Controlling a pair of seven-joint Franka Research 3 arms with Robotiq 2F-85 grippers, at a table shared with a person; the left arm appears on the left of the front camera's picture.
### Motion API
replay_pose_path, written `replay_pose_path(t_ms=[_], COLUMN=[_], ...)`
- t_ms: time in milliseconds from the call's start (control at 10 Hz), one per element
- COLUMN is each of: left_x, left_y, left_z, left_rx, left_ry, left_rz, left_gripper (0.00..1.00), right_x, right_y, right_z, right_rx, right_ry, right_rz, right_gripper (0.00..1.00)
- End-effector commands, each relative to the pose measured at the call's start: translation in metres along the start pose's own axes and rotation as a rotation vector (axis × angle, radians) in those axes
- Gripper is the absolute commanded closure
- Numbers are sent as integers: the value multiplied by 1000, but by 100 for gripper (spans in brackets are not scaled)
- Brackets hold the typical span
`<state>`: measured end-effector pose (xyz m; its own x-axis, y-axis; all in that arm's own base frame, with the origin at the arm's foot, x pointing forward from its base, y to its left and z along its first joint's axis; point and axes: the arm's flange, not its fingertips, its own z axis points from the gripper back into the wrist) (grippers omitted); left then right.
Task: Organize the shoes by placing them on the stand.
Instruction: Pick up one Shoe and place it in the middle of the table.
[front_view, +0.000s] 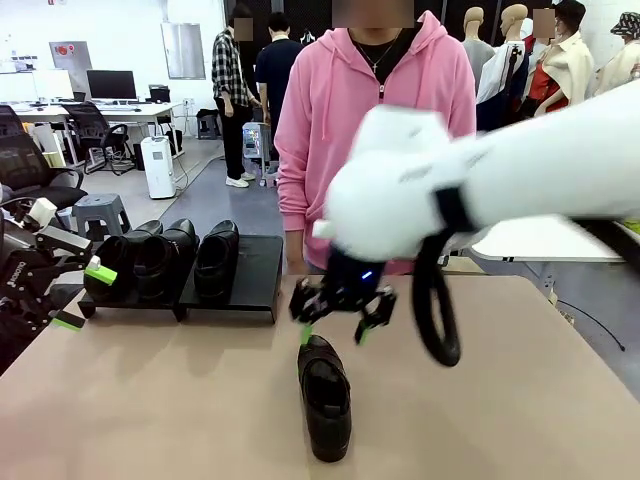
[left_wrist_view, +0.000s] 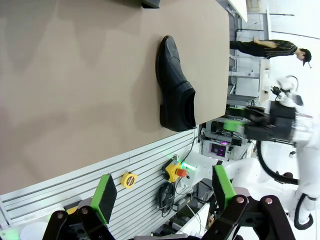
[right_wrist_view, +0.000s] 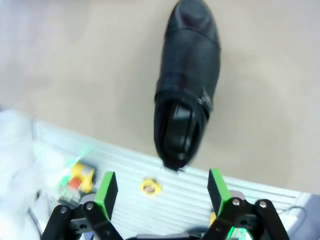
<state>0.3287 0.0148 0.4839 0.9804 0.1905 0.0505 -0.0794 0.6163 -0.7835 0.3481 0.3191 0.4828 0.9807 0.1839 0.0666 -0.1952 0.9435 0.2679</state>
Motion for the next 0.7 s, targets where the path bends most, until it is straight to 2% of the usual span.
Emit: replay_pose_path(t_ms=[0,200,300,400,600], left_x=[0,0,0,0,0], left_y=[0,0,0,0,0], left_z=[2,2,2,2,2], left_rx=[-31,-31,-31,-31,-31], left_ry=[-2,-2,-2,-2,-2], left_rz=[-16,-16,-16,-16,-16], left_gripper=[0,0,0,0,0], right_x=[-45,-86,-105,-120,-133], right_y=[-90,-174,-214,-252,-330], right_z=[74,120,129,131,114], right_rx=[94,231,366,470,645], right_ry=[-29,-72,-69,-93,-179], right_rz=[-63,-121,-88,-96,-289], right_gripper=[0,0,0,0,0])
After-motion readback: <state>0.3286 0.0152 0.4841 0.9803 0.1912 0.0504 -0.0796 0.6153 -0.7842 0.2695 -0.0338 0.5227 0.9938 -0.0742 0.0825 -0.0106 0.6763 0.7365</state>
